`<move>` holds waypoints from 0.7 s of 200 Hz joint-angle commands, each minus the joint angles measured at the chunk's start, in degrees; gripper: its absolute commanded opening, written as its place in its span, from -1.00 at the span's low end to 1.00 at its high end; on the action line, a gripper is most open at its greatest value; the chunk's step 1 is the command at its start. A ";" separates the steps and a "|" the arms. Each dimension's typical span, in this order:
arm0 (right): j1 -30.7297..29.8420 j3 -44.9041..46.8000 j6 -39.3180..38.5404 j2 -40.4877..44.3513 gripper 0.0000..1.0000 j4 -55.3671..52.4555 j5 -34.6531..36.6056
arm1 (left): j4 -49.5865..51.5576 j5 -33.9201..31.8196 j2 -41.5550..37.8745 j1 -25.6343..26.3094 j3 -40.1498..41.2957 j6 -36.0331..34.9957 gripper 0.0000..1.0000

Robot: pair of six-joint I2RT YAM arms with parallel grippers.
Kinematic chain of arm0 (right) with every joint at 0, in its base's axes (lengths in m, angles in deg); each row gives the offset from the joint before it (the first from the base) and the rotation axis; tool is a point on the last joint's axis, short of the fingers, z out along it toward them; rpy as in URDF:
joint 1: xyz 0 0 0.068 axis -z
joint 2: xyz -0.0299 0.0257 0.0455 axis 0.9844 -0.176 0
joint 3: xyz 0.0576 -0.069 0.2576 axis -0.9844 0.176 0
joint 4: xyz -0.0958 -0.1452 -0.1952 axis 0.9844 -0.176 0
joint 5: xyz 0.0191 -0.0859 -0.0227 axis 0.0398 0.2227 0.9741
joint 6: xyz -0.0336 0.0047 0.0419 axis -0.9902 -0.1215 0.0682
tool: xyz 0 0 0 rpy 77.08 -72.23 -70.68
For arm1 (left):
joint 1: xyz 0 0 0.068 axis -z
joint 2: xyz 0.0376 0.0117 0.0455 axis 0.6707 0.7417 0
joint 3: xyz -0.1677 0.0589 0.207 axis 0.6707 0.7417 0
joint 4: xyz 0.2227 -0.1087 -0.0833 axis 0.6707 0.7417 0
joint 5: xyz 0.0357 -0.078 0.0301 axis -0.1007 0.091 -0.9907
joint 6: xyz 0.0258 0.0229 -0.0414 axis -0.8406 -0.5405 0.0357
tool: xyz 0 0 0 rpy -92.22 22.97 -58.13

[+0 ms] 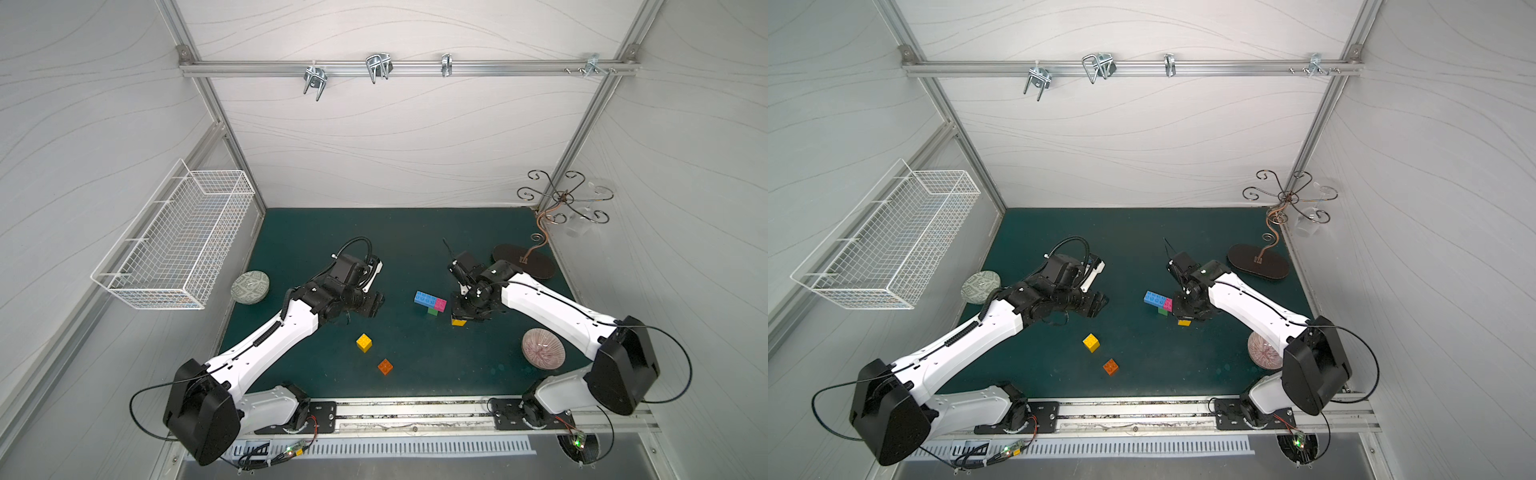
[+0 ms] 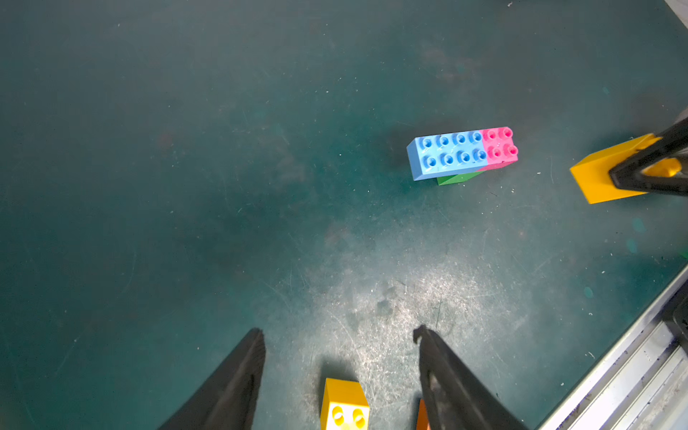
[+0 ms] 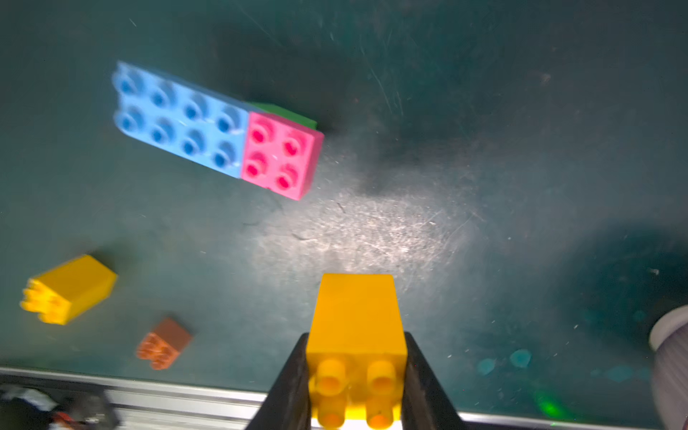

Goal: Assemble the number 4 with lego
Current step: Pick up the lego brick from the center of the board, then assemble the lego brick with the lego brick.

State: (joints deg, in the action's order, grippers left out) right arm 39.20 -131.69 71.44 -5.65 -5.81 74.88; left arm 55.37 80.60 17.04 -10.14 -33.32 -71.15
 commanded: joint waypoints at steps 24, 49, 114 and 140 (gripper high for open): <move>-1.87 -9.86 9.19 -7.27 -1.00 -3.17 1.69 | -0.77 -1.73 -2.59 -0.22 0.95 2.46 0.36; -2.37 -15.29 11.43 -10.99 -1.00 -5.16 4.37 | -0.68 -2.22 -3.16 -0.18 1.47 2.45 0.36; -3.71 -21.61 17.86 -18.47 -1.00 -7.36 7.43 | -1.09 -2.44 -3.19 -0.20 1.74 2.84 0.36; -3.73 -20.92 19.96 -19.44 -1.00 -6.38 8.32 | -1.19 -2.61 -3.25 -0.24 1.76 3.06 0.36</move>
State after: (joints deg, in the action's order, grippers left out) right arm 35.90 -152.12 87.85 -24.08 -10.21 81.15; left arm 55.30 78.57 14.70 -10.14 -31.37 -69.16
